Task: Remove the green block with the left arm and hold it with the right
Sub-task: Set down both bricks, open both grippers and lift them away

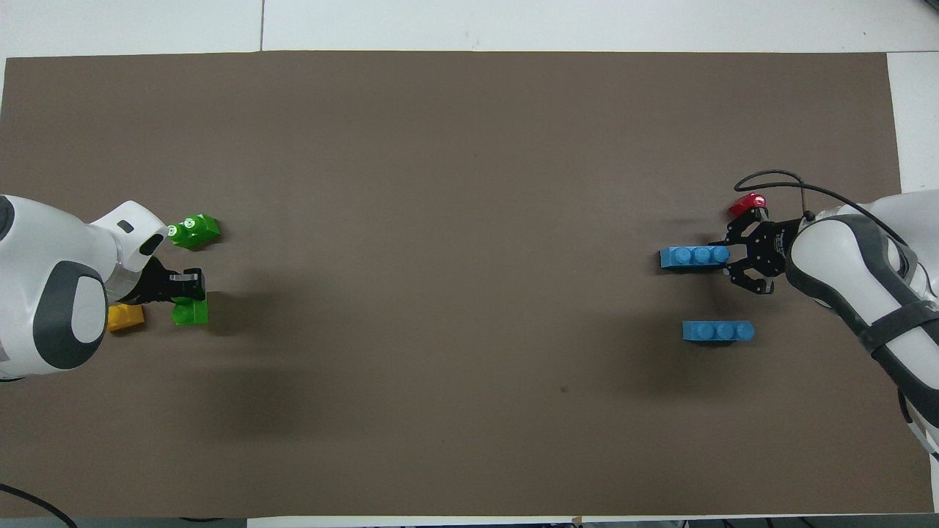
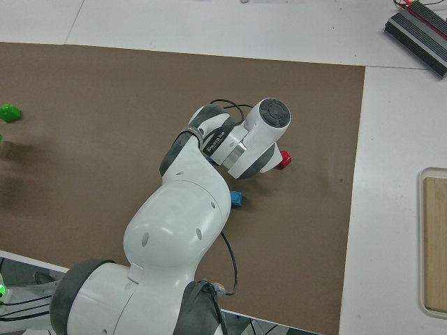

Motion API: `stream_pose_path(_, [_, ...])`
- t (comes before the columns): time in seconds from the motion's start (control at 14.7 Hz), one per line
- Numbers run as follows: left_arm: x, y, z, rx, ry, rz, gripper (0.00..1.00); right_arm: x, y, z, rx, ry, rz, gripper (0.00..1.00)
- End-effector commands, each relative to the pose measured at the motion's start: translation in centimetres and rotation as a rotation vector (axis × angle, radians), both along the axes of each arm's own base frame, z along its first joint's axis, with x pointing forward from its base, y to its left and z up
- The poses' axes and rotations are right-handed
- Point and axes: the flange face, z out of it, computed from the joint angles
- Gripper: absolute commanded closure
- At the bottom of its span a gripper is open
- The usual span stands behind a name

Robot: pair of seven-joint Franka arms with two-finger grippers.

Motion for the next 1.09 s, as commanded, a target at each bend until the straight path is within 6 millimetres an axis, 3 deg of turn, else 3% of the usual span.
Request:
stream_pose_path(0.0, [-0.7,0.4,-1.5,0.008,-0.007,-0.03,0.89,0.0,0.2,0.0,-0.004,-0.024,0.02,0.73])
stream_pose_path(0.07, [-0.7,0.5,-1.7,0.008,-0.006,-0.028,0.83,0.0,0.3,0.0,-0.003,-0.022,0.021,0.49])
stream_pose_path(0.14, [-1.0,0.5,-2.0,0.008,-0.001,-0.026,0.69,0.1,0.2,0.0,-0.003,-0.023,0.021,0.27])
stream_pose_path(0.27, [-1.2,0.5,-2.4,0.009,-0.009,-0.026,0.57,0.3,0.2,0.3,0.001,-0.024,0.022,0.12])
stream_pose_path(0.34, [-1.3,0.4,-2.5,0.009,-0.009,-0.026,0.55,0.7,0.2,0.8,0.003,-0.03,0.025,0.09])
stream_pose_path(0.41, [-1.4,0.4,-2.5,0.009,-0.007,-0.026,0.44,1.0,0.3,1.6,0.011,-0.031,0.027,0.08])
stream_pose_path(0.48, [-1.3,0.4,-2.4,0.009,-0.006,-0.026,0.23,1.4,0.4,2.7,0.027,-0.022,0.033,0.08])
stream_pose_path(0.68, [-0.3,0.4,-0.5,0.01,-0.016,-0.022,0.0,2.9,0.6,6.7,0.057,-0.025,0.039,0.07])
stream_pose_path(1.02, [2.1,0.2,7.5,0.007,-0.01,-0.027,0.0,5.3,0.6,14.1,0.006,-0.08,0.112,0.02])
